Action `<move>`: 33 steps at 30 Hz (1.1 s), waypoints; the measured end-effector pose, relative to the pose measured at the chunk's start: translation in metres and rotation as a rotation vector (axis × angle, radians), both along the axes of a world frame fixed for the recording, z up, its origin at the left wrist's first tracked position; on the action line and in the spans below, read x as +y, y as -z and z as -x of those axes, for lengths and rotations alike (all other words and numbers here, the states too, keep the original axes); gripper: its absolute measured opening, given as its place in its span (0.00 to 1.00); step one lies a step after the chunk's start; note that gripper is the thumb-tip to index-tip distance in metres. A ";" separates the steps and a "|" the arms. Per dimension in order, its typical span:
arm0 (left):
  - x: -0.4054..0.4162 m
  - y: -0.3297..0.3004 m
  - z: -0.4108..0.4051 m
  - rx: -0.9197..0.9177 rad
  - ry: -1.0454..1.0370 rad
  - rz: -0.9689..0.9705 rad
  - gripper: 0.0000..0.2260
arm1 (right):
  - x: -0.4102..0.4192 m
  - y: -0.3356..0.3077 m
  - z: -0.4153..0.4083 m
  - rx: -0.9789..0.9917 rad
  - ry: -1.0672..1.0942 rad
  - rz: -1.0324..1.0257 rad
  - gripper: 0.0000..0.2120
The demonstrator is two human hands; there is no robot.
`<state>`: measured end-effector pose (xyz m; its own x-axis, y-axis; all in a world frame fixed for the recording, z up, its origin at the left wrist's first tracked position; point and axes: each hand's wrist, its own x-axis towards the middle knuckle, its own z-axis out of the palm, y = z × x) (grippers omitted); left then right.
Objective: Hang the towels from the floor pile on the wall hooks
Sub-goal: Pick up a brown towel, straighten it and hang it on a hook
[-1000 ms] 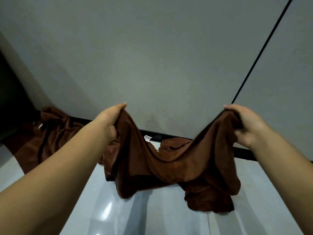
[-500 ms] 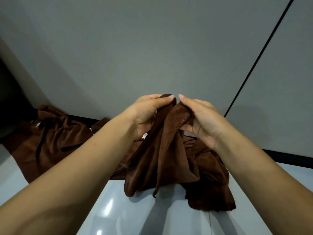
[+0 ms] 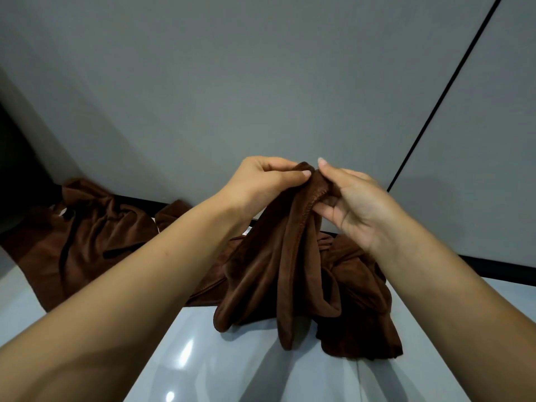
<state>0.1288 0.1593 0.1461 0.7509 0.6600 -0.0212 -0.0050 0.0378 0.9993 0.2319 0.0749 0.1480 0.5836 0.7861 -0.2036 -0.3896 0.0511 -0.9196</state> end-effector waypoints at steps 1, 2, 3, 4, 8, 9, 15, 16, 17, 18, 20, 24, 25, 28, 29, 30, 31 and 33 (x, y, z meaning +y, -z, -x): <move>-0.001 -0.001 -0.001 0.003 -0.010 -0.040 0.04 | -0.001 -0.001 0.000 0.017 0.003 -0.006 0.08; -0.002 -0.002 -0.001 0.006 -0.014 -0.082 0.05 | -0.001 -0.002 -0.001 0.030 0.008 -0.010 0.07; -0.004 -0.003 -0.001 0.011 -0.010 -0.131 0.06 | -0.002 -0.002 -0.001 0.040 0.011 -0.011 0.07; -0.006 -0.004 0.000 0.020 0.002 -0.188 0.07 | -0.002 -0.002 -0.002 0.043 0.014 -0.011 0.07; -0.012 -0.001 -0.003 0.140 -0.014 -0.483 0.12 | -0.002 -0.001 -0.003 -0.039 -0.008 0.019 0.08; -0.012 0.001 -0.004 0.160 -0.035 -0.518 0.14 | -0.002 0.000 -0.003 -0.085 -0.022 0.045 0.08; -0.008 0.011 -0.005 0.203 -0.078 -0.663 0.17 | -0.002 0.000 -0.002 -0.355 -0.073 0.173 0.11; -0.007 0.011 -0.005 0.212 -0.097 -0.692 0.16 | -0.003 0.000 -0.001 -0.386 -0.083 0.179 0.10; -0.006 0.011 -0.005 0.219 -0.114 -0.711 0.16 | -0.002 -0.001 0.000 -0.414 -0.090 0.181 0.10; -0.005 0.011 -0.005 0.219 -0.124 -0.712 0.15 | -0.002 -0.001 0.002 -0.443 -0.093 0.182 0.11; -0.002 0.011 -0.005 0.192 -0.135 -0.666 0.14 | -0.002 0.000 0.003 -0.511 -0.084 0.186 0.11; -0.002 0.010 -0.003 0.162 -0.132 -0.607 0.12 | -0.005 0.001 0.005 -0.625 -0.041 0.160 0.10; -0.002 0.011 -0.003 0.165 -0.127 -0.615 0.12 | -0.005 0.002 0.004 -0.644 -0.032 0.153 0.10; -0.001 0.013 -0.004 0.142 -0.167 -0.623 0.09 | -0.005 0.003 0.006 -0.663 -0.028 0.128 0.07; 0.000 0.012 -0.004 0.127 -0.191 -0.611 0.08 | -0.005 0.003 0.007 -0.661 -0.032 0.122 0.05; 0.002 0.012 -0.004 0.117 -0.210 -0.594 0.09 | -0.004 0.004 0.008 -0.666 -0.031 0.121 0.03; 0.004 0.011 -0.004 0.113 -0.224 -0.578 0.11 | -0.003 0.005 0.008 -0.690 -0.022 0.123 0.04; 0.008 0.007 -0.005 0.114 -0.248 -0.565 0.13 | -0.002 0.006 0.007 -0.752 0.015 0.124 0.05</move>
<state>0.1334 0.1672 0.1387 0.5878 0.7469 0.3108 0.1619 -0.4850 0.8594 0.2247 0.0730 0.1417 0.6107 0.7741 0.1667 0.3436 -0.0693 -0.9366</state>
